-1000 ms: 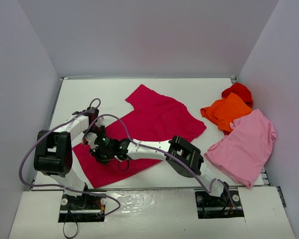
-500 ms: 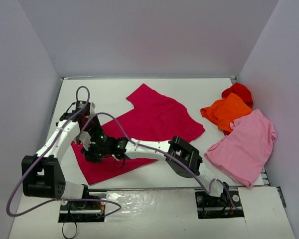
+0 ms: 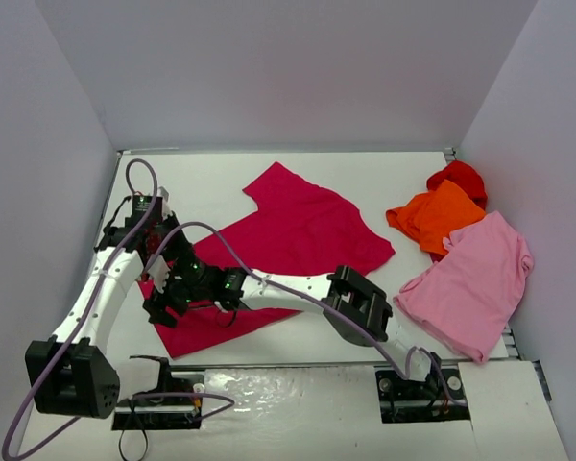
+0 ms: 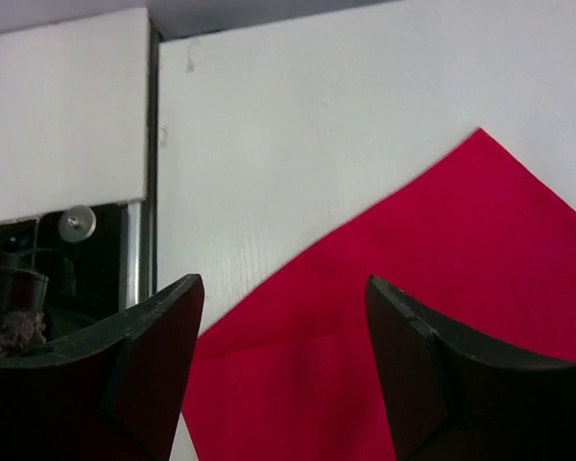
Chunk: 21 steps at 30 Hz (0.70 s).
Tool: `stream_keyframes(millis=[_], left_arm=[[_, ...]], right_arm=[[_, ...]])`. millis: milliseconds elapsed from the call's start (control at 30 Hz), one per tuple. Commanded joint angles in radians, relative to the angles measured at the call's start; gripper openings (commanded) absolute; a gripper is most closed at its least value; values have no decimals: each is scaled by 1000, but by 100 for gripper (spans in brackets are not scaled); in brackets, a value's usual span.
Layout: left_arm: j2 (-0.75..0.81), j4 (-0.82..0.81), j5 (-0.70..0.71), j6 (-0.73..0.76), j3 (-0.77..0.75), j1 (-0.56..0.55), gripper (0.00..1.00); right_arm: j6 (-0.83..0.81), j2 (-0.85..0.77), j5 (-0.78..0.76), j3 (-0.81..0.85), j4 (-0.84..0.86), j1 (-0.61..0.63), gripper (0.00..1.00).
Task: Fold and stack the t-shirts
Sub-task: Fold the flattened tshirt in 1/3 of the way
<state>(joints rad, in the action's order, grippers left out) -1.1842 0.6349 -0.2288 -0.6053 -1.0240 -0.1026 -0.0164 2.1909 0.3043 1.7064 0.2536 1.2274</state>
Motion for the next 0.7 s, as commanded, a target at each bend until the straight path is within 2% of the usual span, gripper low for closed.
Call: stream_keyframes(millis=[0,67,167,367,567,667], left_arm=[[159,157,-23,13,-67,6,0],[160,156,-41,18,-74,9,0],[128,118,-115,1,-78,17,0],[73,11,-304,-73,-32,23,0],[92,8,-292,-88,-29,24,0],[158,18,-176,-94,-33,23,0]], right_arm=[[408,-180,-557,-213,-264,-349,57],[449,-250,-546,-322,-282,-421,56],[471,-305,-528,-401,-336,-505,55],[467,-313,-624,-387,-450,-573,43],[438,-292,-533,-358,-470,-592,45],[433,-284,-487,-349,-469,-569,48]])
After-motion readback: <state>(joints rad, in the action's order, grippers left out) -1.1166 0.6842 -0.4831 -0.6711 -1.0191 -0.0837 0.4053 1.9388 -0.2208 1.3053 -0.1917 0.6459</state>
